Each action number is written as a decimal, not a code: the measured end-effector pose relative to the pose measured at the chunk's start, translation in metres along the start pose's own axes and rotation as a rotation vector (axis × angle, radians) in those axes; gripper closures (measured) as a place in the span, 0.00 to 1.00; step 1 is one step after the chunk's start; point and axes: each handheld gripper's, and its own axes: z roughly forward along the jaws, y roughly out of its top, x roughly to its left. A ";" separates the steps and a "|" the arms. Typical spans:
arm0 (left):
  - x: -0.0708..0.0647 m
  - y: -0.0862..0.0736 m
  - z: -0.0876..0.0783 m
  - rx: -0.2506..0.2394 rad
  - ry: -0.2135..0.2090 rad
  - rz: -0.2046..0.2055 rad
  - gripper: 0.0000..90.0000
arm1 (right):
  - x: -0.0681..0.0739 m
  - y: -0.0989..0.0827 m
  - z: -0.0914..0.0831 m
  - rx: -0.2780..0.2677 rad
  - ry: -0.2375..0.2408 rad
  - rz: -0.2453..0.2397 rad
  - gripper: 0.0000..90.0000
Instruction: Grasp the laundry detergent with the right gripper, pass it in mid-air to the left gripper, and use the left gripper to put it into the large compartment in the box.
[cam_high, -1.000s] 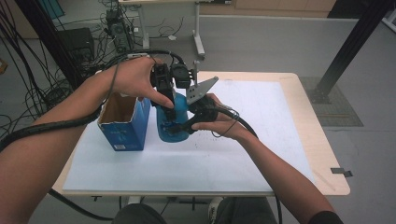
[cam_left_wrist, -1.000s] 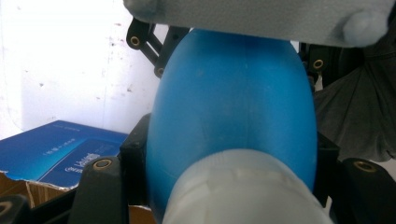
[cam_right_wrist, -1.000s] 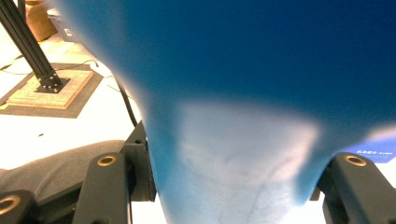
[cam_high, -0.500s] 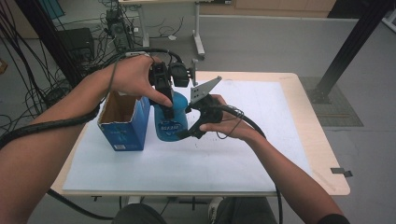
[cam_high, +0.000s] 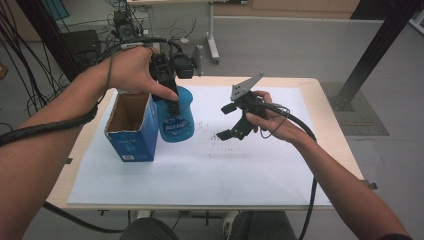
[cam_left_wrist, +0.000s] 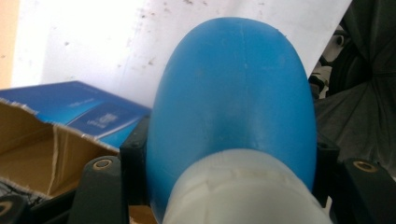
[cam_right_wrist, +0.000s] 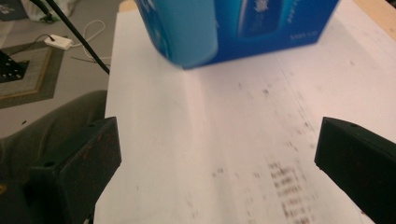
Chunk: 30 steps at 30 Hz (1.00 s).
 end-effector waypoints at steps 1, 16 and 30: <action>0.001 -0.001 -0.003 -0.001 0.001 -0.012 0.42 | -0.001 -0.002 -0.004 0.006 -0.011 0.003 0.00; 0.023 -0.020 -0.046 -0.001 0.023 -0.244 0.42 | -0.012 -0.019 -0.053 0.100 -0.119 0.030 0.00; 0.046 -0.051 -0.088 -0.023 0.073 -0.550 0.42 | -0.011 -0.018 -0.087 0.109 -0.183 0.030 0.00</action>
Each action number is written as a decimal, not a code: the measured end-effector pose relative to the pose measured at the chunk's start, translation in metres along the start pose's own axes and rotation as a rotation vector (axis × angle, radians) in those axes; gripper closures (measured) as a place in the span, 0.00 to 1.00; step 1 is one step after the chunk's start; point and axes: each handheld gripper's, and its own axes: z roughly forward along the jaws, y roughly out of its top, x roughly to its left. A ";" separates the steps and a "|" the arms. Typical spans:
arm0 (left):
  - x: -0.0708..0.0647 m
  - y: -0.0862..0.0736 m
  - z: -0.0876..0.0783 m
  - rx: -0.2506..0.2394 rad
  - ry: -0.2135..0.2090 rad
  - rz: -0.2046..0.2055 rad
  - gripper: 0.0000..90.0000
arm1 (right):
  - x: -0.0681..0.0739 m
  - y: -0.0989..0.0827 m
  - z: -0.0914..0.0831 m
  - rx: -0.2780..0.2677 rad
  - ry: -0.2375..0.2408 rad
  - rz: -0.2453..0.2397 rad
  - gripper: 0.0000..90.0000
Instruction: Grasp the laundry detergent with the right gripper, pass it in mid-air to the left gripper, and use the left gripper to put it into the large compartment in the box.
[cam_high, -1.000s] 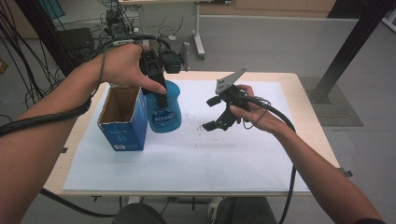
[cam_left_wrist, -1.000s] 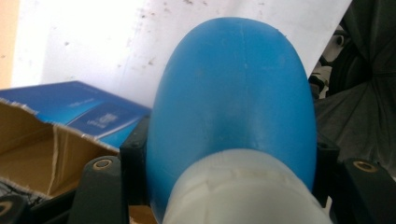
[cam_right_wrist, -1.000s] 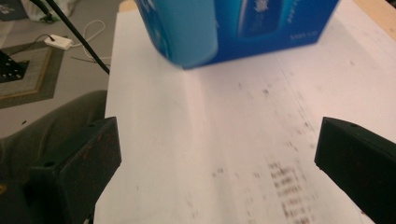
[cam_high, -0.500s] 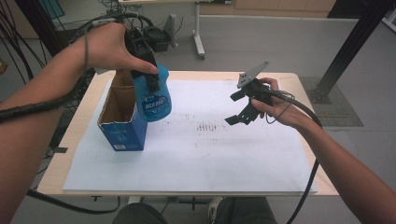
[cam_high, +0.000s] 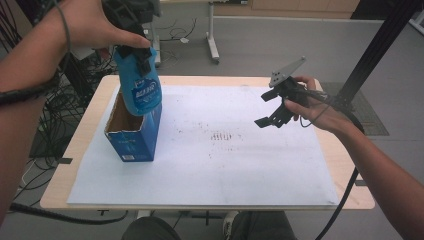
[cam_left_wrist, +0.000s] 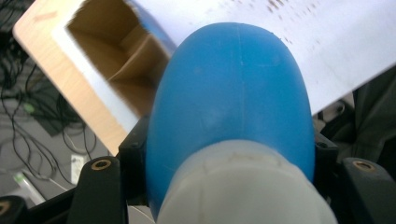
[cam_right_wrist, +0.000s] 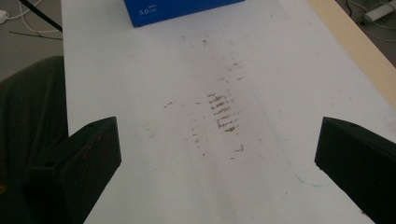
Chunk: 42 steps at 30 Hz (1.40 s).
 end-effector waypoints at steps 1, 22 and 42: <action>0.004 -0.001 -0.003 -0.001 0.003 -0.013 0.42 | 0.000 0.000 -0.002 -0.001 -0.005 -0.001 0.00; 0.053 -0.007 -0.007 -0.033 -0.001 -0.442 0.42 | -0.003 -0.001 -0.020 0.009 -0.044 0.006 0.00; 0.072 -0.012 0.004 -0.058 0.002 -0.632 0.42 | -0.007 -0.011 -0.019 0.024 -0.062 0.019 0.00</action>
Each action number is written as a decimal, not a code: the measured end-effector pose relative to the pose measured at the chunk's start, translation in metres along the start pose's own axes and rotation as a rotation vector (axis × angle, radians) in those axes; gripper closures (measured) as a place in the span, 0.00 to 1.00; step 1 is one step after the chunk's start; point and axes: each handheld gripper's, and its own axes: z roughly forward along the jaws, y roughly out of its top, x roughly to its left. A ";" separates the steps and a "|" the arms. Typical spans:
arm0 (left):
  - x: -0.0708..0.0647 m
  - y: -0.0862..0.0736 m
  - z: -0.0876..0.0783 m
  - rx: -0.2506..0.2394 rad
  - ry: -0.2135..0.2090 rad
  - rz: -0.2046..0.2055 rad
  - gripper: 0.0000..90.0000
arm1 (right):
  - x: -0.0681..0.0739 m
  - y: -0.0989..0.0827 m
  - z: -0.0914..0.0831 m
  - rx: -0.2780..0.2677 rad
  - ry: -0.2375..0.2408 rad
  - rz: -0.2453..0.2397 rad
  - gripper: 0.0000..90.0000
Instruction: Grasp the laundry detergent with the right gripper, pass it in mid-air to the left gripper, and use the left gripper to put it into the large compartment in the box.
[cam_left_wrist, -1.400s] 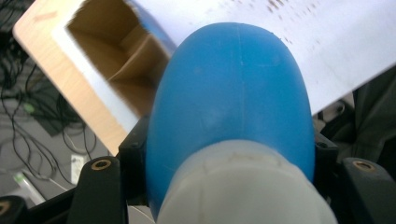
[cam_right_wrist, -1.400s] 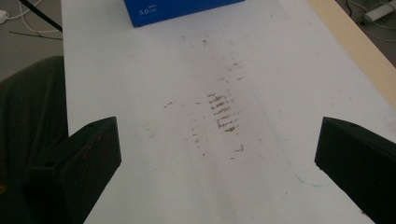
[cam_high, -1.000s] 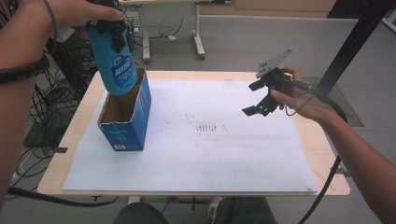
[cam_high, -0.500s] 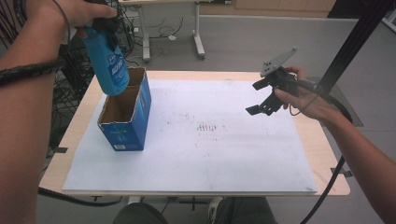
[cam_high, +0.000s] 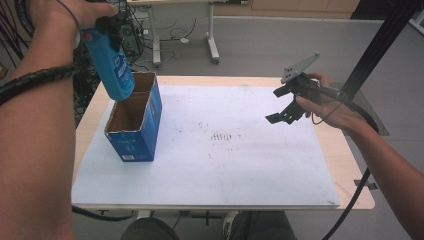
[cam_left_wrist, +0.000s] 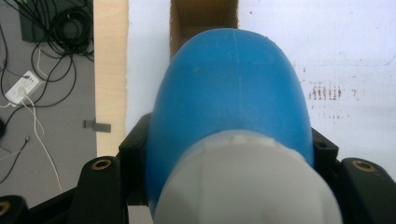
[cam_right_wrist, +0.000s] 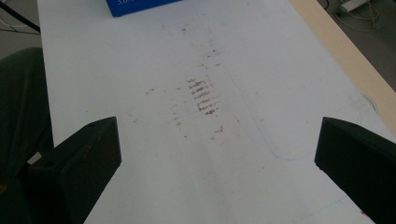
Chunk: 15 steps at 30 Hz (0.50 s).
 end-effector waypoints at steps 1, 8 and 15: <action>0.000 0.000 0.001 0.001 0.000 -0.004 0.42 | 0.000 0.000 0.000 0.002 0.001 -0.002 0.00; 0.000 0.001 0.011 0.005 0.003 -0.011 0.42 | 0.001 0.002 0.000 0.001 0.000 -0.008 0.00; 0.004 -0.001 0.024 -0.003 -0.011 -0.028 0.42 | 0.002 0.002 0.002 0.004 0.003 -0.011 0.00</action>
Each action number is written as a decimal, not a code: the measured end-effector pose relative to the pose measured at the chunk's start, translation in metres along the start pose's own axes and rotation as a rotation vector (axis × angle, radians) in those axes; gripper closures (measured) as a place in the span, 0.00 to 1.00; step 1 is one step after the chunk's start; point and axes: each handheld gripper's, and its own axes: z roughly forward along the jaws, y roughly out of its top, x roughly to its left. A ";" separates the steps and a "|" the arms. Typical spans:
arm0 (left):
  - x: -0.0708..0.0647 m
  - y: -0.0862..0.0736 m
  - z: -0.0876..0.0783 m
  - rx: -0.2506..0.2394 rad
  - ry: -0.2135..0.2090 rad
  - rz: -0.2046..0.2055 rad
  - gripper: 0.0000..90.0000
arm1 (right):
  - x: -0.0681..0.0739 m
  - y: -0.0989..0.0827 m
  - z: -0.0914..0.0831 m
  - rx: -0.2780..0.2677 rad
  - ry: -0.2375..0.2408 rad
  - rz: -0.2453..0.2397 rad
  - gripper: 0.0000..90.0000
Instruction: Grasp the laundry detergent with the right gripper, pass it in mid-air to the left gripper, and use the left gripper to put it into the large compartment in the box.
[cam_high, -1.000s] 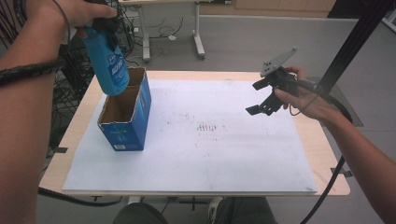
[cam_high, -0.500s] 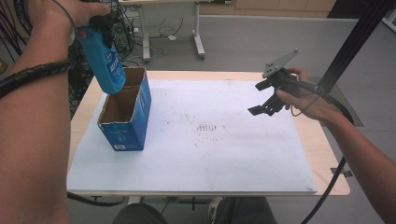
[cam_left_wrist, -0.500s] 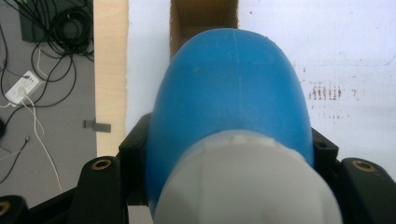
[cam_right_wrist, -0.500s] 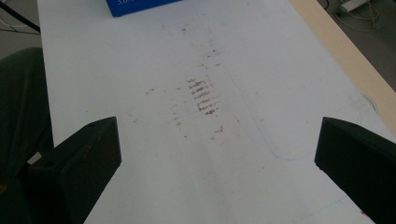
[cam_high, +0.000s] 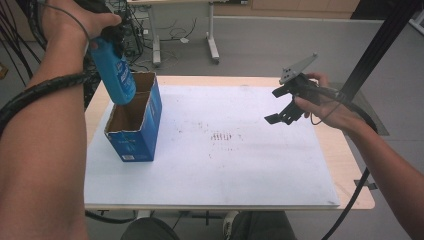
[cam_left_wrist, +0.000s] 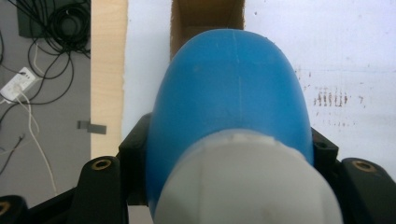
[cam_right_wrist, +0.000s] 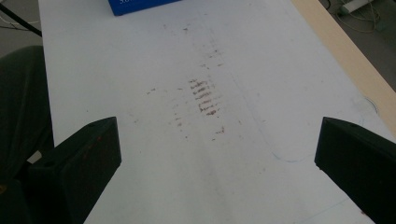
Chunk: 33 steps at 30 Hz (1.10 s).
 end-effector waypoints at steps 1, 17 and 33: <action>0.001 -0.001 0.003 -0.001 -0.002 -0.002 0.42 | 0.000 0.000 0.000 0.001 -0.002 -0.005 0.00; 0.009 -0.007 0.054 0.023 -0.005 -0.017 0.42 | 0.001 0.005 0.006 0.005 0.001 -0.011 0.00; 0.012 -0.014 0.099 0.031 -0.008 -0.008 0.42 | 0.001 0.004 0.012 0.024 0.000 -0.010 0.00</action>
